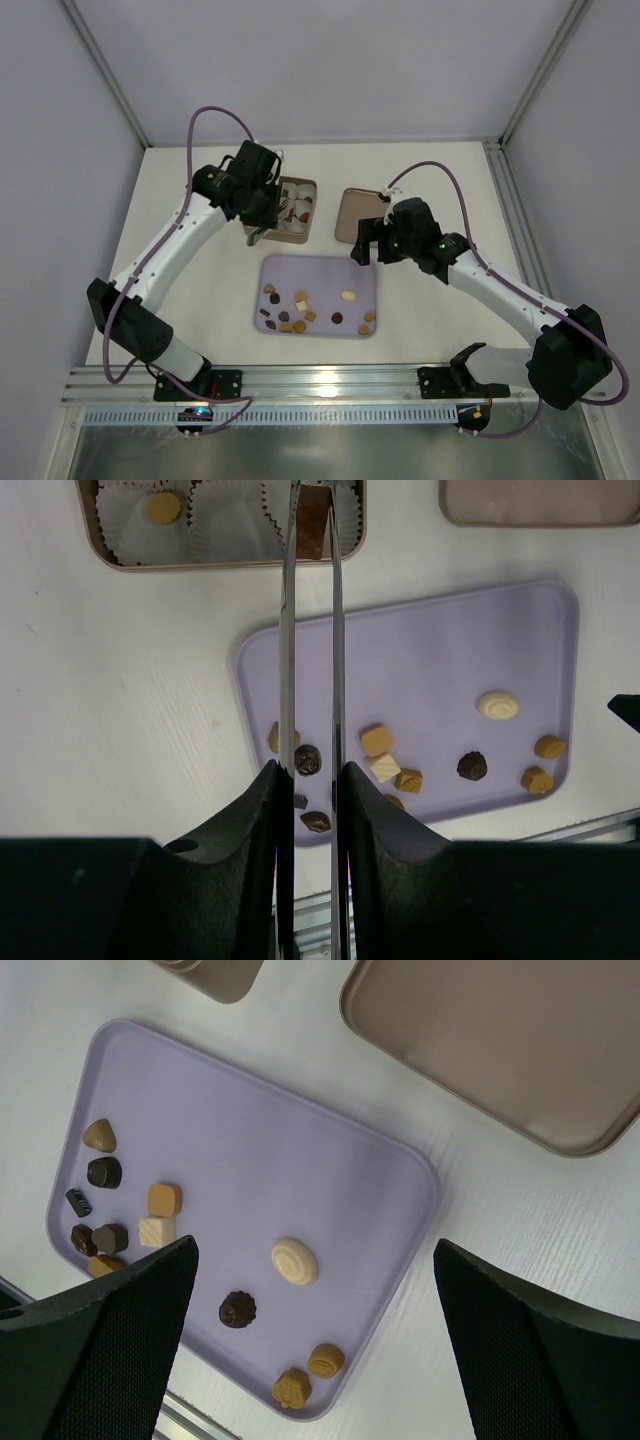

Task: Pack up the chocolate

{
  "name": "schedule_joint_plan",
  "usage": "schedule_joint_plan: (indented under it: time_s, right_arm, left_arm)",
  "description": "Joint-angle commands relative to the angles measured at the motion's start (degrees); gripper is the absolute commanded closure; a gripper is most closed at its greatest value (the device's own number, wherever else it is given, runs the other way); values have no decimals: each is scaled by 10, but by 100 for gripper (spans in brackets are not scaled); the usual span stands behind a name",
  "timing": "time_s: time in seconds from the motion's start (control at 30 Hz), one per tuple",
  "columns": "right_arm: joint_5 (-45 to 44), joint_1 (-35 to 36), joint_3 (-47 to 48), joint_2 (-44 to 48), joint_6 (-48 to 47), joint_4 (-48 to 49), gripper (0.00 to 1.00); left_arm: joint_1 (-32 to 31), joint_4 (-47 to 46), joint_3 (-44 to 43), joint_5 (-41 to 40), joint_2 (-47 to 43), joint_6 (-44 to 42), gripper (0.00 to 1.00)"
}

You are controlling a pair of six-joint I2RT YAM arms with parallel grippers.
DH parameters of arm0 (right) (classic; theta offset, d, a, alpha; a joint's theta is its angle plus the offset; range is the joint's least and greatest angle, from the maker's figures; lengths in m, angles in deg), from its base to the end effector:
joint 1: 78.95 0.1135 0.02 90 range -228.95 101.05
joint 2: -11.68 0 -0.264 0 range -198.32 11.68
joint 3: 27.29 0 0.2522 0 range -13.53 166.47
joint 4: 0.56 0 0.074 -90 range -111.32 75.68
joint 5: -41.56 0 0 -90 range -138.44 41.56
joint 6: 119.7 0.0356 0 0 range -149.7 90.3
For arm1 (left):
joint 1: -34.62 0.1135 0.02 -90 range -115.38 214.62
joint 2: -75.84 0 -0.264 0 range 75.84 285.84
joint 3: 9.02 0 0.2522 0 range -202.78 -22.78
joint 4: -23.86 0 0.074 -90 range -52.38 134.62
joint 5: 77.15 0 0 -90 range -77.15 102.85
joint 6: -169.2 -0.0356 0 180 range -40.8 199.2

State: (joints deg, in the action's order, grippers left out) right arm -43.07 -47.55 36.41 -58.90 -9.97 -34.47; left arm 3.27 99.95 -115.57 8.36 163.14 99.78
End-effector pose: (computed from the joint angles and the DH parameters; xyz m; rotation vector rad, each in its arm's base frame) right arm 0.2249 0.1412 0.2608 -0.2885 2.3276 0.5626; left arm 0.2624 -0.1566 0.3687 0.2119 2.5687 -0.2451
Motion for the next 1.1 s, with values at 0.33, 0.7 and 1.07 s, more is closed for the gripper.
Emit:
schedule_joint_plan:
  time_s: [0.33, 0.7, 1.07]
  right_arm:
    - [11, -3, 22, -12, -16, 7, 0]
    - [18, -4, 13, -26, -15, 19, 0]
    - [19, -5, 13, -32, -16, 20, 0]
  left_arm:
    - [50, -32, -20, 9, 68, -19, 74]
    - [64, -62, 30, 9, 73, -22, 75]
    - [71, -77, 46, 7, 80, -26, 74]
